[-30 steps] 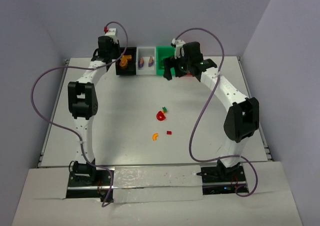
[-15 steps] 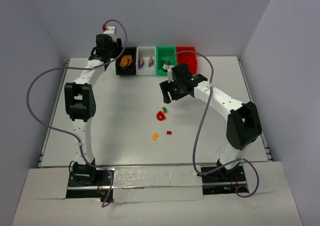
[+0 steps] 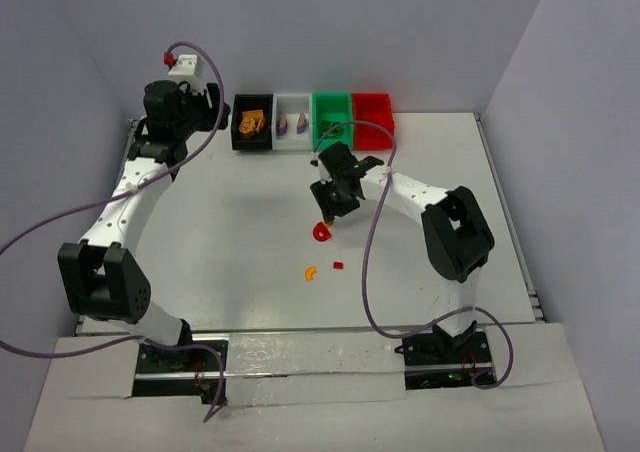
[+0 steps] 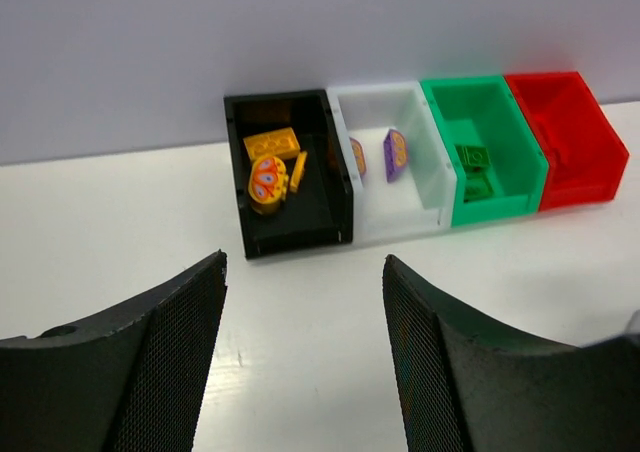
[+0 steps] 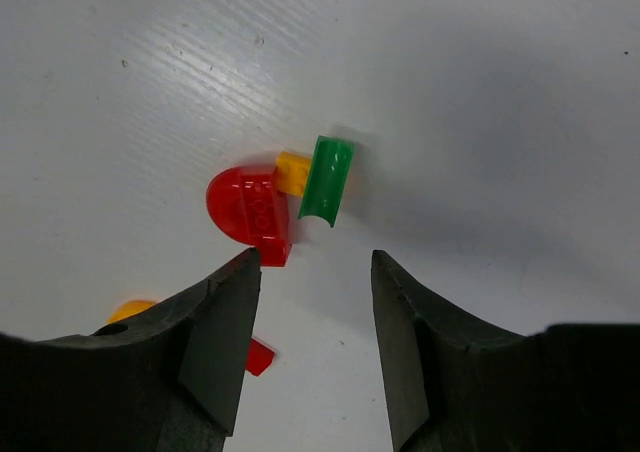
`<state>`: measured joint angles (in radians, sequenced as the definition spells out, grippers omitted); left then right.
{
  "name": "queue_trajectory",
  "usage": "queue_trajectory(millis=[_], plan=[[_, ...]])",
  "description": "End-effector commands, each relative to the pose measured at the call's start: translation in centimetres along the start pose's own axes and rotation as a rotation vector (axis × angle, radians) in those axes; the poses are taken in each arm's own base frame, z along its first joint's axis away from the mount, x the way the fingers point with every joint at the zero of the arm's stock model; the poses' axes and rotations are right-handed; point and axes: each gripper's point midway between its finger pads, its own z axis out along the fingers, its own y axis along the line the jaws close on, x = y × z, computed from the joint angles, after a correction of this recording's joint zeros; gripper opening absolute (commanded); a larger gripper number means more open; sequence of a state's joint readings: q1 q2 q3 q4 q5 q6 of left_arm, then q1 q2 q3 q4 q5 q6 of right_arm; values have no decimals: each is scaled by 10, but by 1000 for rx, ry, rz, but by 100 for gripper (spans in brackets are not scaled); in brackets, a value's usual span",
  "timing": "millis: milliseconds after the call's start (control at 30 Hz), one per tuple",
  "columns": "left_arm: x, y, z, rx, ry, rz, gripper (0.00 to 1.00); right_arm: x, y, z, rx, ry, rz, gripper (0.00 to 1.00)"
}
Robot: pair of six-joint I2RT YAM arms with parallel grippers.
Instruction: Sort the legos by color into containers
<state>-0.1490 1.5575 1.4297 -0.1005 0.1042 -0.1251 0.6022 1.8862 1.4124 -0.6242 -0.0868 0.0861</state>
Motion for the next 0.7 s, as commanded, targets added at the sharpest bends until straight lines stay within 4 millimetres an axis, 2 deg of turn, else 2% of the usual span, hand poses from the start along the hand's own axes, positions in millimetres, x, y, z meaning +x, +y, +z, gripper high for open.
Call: queue_trajectory(millis=[0,133,433,667], plan=[[31,-9,-9,38,71,-70,70,-22,1,-4,38,-39,-6,55],[35,-12,-13,44,77,-94,70,-23,-1,3,53,-26,-7,54],[37,-11,-10,41,92,-102,69,-17,-6,20,79,23,-9,52],[37,-13,-8,48,92,-117,69,-10,-8,27,85,48,-5,45]])
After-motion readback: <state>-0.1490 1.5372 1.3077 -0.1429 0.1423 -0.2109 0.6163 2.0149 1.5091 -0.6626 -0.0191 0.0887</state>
